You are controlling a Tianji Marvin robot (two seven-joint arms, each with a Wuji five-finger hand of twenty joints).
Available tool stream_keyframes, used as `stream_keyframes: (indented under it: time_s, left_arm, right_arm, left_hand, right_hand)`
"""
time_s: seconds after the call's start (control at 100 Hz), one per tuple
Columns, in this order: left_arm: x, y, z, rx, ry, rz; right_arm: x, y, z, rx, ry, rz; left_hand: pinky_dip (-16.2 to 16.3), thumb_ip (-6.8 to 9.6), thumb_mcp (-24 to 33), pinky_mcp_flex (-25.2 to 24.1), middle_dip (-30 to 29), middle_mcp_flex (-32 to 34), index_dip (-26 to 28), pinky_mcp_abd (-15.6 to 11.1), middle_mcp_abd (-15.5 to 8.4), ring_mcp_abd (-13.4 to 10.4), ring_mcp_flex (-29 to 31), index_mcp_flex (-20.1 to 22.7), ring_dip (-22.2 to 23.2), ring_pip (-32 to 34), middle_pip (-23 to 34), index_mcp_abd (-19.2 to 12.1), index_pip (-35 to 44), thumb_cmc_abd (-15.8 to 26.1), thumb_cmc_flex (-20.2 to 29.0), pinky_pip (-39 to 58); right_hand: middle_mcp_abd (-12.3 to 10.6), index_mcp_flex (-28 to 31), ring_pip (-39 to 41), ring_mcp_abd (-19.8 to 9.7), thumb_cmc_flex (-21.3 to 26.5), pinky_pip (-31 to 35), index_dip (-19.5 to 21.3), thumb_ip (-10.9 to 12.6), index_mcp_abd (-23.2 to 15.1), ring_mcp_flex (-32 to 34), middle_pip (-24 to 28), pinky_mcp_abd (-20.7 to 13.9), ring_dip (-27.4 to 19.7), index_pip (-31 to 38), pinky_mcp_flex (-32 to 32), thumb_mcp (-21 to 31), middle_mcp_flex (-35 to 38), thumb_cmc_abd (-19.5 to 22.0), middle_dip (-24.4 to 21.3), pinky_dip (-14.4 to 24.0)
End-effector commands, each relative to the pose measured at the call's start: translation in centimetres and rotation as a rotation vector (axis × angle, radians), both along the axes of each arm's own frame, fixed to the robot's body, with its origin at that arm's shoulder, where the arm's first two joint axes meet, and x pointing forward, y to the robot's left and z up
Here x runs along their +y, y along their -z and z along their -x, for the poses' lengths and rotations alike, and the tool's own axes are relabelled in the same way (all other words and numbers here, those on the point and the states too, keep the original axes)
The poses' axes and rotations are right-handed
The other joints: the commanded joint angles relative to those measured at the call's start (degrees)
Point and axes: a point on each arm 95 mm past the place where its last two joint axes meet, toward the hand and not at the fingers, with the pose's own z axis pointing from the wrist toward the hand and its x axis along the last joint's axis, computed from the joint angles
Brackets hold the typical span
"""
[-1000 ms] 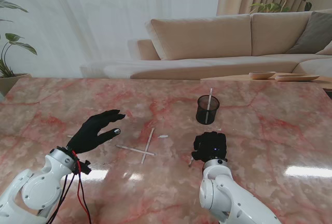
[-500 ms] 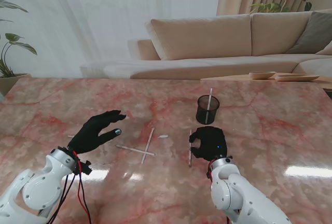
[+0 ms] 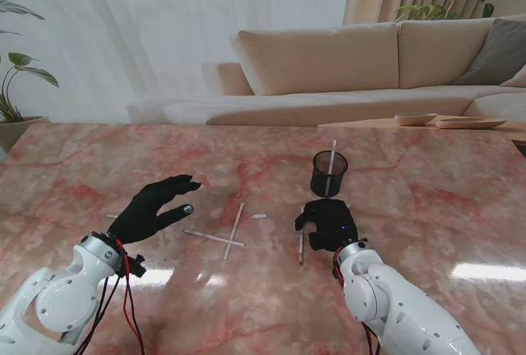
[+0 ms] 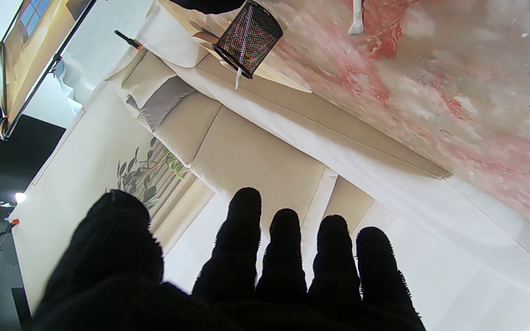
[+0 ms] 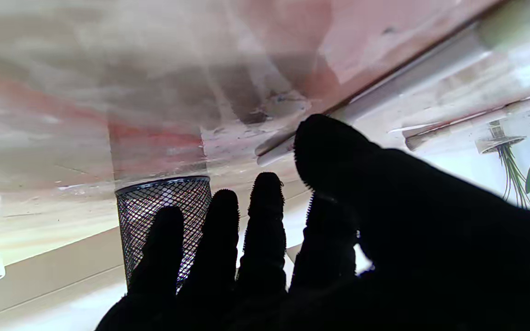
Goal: Insert makeup brushes into the holder
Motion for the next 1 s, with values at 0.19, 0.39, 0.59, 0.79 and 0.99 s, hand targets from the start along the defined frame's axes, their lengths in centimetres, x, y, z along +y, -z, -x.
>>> stream_keyframes:
  time_s: [0.19,0.39,0.59,0.79,0.99]
  left_arm:
    - [0.1,0.2,0.3,0.011,-0.005,-0.010]
    - [0.1,0.2,0.3,0.009,-0.007,-0.009]
    - [0.0,0.2,0.2,0.011,-0.004,-0.007]
    - [0.1,0.2,0.2,0.007,-0.006,-0.005]
    - [0.0,0.2,0.3,0.007,-0.008,-0.004]
  right_arm:
    - [-0.1,1.0,-0.3,0.024,-0.016,0.043]
    - [-0.9,1.4,-0.2,0.013,0.027,0.080]
    - [-1.7,1.5,0.5,0.022,0.052,0.117]
    - [-2.6,1.5,1.5,0.024,0.075,0.132]
    - [-2.4,1.8,1.4,0.040,0.052,0.136]
  left_hand:
    - [-0.46,-0.29,-1.40,0.13,-0.53,-1.03,0.39,-1.39,-1.06,-2.82,-2.00,1.05,-0.49,-2.03,-1.21,-1.56,0.76,-0.14,1.61,-1.68]
    - [-0.48,-0.30,-1.40,0.13,-0.56,-1.08,0.39,-1.40,-1.05,-2.79,-2.04,1.00,-0.52,-2.09,-1.27,-1.57,0.75,-0.13,1.63,-1.72]
    - [-0.54,-0.31,-1.41,0.11,-0.57,-1.09,0.38,-1.40,-1.18,-2.82,-2.04,1.01,-0.53,-2.12,-1.28,-1.62,0.75,-0.15,1.64,-1.84]
    - [-0.57,-0.30,-1.39,0.14,-0.57,-1.05,0.38,-1.42,-1.04,-2.70,-1.99,1.01,-0.52,-2.11,-1.27,-1.60,0.75,-0.16,1.69,-1.91]
    - [-0.57,-0.31,-1.33,0.14,-0.54,-0.96,0.38,-1.38,-1.00,-2.68,-2.00,1.10,-0.48,-2.06,-1.20,-1.63,0.77,-0.24,1.78,-1.93]
  right_hand:
    - [-1.37,0.54,0.58,-1.52,-0.17,-1.20,-2.89,-7.58,-4.84,-2.96,0.66,-1.70,-0.54,7.76,-0.74,-8.63,-2.01,-3.48,-1.40,1.94]
    - [-1.57,6.80,0.80,-1.23,-1.40,-0.67,-5.06,-9.92,-7.45,-1.88,0.78,-1.43,-0.28,17.73,-0.14,-14.21,0.93,-5.03,-1.36,2.31]
    - [-1.46,10.38,0.80,-1.05,-2.78,-0.08,-5.45,-9.92,-6.80,-1.10,0.18,-1.07,-0.18,20.28,0.11,-14.61,2.82,-6.38,-1.78,2.53]
    - [-1.21,10.15,0.64,-0.73,-3.88,0.00,-6.63,-9.86,-5.88,-0.43,-0.13,-0.90,-0.17,20.36,0.12,-14.35,4.04,-6.51,-1.91,2.59]
    - [-1.38,6.04,0.37,-0.73,-2.42,-0.16,-13.77,-8.95,-6.03,-0.32,-1.14,-0.86,0.08,17.78,0.28,-12.69,4.07,-6.05,-2.04,2.57]
